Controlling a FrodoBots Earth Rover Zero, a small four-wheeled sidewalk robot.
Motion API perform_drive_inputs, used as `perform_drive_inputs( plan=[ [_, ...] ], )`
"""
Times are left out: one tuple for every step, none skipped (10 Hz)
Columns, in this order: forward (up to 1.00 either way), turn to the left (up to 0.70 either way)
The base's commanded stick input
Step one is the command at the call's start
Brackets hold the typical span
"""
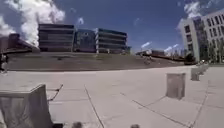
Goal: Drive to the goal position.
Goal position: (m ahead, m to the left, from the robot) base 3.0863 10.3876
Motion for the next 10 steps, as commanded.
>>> perform_drive_inputs(
  plan=[
    [0.7,0.03],
    [0.7,0.33],
    [0.7,0.35],
    [0.7,0.35],
    [0.7,0.35],
    [0.7,0.35],
    [0.7,0.35],
    [0.7,0.35],
    [0.7,0.35],
    [0.7,0.35]
  ],
)
